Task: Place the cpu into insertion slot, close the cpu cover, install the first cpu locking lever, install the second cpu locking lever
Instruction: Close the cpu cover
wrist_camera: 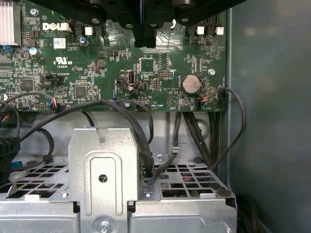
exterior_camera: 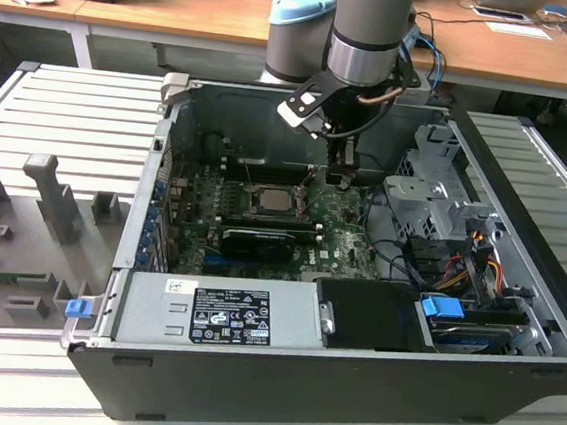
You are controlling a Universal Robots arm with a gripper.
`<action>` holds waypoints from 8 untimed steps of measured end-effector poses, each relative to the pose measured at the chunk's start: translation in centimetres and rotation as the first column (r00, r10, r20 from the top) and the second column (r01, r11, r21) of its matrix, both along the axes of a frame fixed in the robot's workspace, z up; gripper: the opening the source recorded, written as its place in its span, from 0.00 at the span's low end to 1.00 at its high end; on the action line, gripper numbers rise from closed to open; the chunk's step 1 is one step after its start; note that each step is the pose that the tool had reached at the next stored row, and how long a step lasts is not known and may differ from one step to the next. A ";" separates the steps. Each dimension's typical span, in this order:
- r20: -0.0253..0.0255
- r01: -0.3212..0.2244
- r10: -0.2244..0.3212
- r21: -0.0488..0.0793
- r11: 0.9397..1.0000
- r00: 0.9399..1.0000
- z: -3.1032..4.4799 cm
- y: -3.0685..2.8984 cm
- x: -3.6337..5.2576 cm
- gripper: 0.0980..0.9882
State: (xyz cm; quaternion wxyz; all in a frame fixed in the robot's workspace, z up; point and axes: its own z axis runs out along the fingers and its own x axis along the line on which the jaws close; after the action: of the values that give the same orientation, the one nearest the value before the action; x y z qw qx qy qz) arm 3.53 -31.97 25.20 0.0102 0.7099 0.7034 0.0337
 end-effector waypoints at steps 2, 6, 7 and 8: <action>0.000 0.000 0.000 0.000 1.000 1.000 0.00 0.00 -0.07 0.01; 0.000 0.000 0.000 0.000 1.000 1.000 0.00 0.00 -0.32 0.01; 0.000 0.000 0.000 0.000 1.000 1.000 0.00 0.00 -0.46 0.01; 0.000 0.000 0.000 0.000 1.000 1.000 0.00 0.00 -0.53 0.01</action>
State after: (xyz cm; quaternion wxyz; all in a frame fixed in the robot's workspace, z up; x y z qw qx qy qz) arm 3.00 -31.97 25.19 0.0102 0.7099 0.7034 0.0337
